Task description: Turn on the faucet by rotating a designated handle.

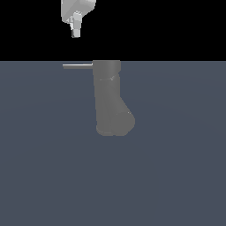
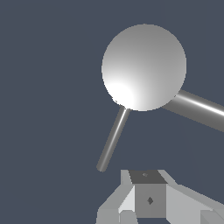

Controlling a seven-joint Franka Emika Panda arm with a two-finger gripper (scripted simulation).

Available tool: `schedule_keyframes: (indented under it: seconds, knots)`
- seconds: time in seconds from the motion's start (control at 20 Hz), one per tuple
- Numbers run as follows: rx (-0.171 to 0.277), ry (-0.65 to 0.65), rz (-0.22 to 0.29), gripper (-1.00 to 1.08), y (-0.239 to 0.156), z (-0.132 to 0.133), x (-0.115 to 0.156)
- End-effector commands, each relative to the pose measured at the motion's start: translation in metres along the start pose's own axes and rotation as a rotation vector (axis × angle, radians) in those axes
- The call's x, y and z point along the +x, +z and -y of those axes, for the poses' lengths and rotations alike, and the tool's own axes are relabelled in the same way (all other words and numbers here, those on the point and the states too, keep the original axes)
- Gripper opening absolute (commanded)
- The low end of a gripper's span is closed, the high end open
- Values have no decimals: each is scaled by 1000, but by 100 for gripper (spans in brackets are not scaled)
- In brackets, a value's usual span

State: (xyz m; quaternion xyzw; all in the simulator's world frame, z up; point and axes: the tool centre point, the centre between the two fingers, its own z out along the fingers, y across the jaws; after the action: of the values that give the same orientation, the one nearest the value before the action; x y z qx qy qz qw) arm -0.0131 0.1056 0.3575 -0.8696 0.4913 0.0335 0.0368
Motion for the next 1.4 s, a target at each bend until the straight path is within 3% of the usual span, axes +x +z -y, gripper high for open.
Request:
schedule_keyframes:
  seconds: [0.0, 0.65, 1.35]
  knots:
    - [-4, 61, -10, -100, 13, 12, 1]
    - [-14, 318, -76, -100, 72, 58, 2]
    - [-12, 387, -100, -100, 89, 70, 1]
